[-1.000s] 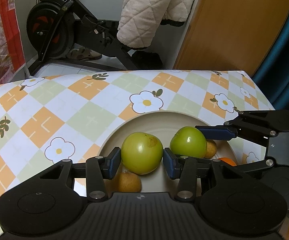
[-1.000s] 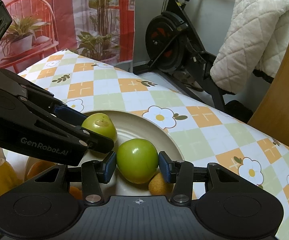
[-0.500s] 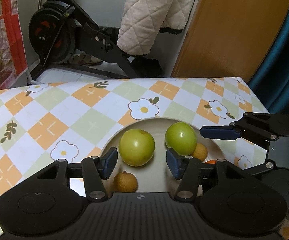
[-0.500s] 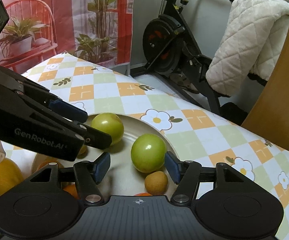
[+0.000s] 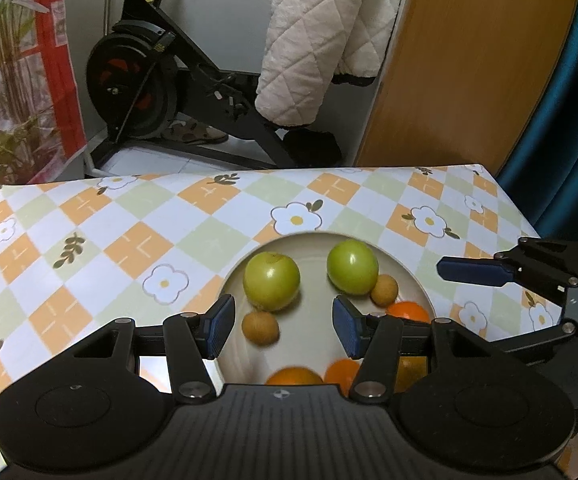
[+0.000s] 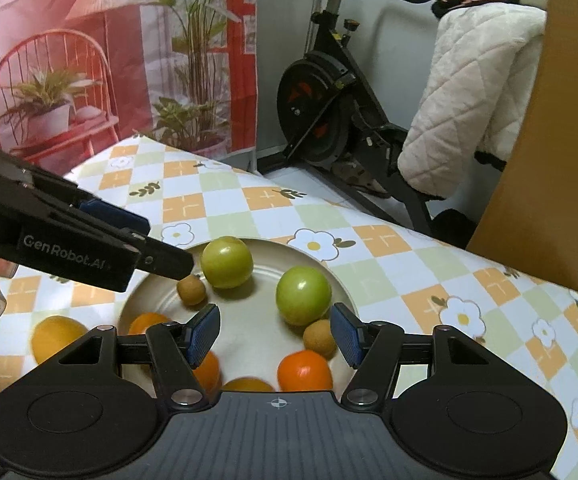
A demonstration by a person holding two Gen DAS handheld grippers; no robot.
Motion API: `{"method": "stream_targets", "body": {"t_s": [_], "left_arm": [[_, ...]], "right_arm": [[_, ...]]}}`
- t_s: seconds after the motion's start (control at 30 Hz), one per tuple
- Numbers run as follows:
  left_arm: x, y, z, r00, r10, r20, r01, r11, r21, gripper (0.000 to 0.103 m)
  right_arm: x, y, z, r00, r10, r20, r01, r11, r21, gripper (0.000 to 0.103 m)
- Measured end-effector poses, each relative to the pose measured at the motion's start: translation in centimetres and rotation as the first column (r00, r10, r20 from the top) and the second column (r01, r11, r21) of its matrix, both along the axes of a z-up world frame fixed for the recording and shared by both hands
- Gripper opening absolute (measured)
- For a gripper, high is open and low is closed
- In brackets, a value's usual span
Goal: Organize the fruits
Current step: 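Withdraw both tools and move toward the yellow lemons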
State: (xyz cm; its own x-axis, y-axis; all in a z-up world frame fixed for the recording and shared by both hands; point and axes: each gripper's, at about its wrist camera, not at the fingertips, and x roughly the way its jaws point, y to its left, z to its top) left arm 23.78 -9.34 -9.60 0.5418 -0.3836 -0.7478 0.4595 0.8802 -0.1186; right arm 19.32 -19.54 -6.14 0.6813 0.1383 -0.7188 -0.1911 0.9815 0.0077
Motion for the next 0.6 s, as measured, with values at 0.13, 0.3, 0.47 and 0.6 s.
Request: {"method": "stream_targets", "body": {"t_s": [0.13, 0.3, 0.47, 0.6], "left_arm": [[-1.7, 0.3, 0.4, 1.000, 0.021, 0.007, -0.022, 1.000, 0.014, 0.057], [-3.6, 0.5, 0.4, 0.999, 0.049, 0.005, -0.049, 0.999, 0.017, 0.057], [-5.5, 0.1, 0.2, 0.999, 0.045, 0.000, -0.045, 0.999, 0.009, 0.057], [-6.8, -0.3, -0.2, 0.999, 0.036, -0.013, -0.036, 0.999, -0.005, 0.057]], "right_arm": [[-1.9, -0.2, 0.3, 1.000, -0.016, 0.004, 0.016, 1.000, 0.018, 0.057], [-4.1, -0.8, 0.1, 0.999, -0.039, 0.003, 0.039, 0.998, 0.041, 0.057], [-6.3, -1.6, -0.6, 0.998, -0.065, -0.013, 0.066, 0.995, 0.073, 0.057], [-7.7, -2.0, -1.2, 0.997, -0.077, -0.031, 0.079, 0.993, 0.085, 0.057]]}}
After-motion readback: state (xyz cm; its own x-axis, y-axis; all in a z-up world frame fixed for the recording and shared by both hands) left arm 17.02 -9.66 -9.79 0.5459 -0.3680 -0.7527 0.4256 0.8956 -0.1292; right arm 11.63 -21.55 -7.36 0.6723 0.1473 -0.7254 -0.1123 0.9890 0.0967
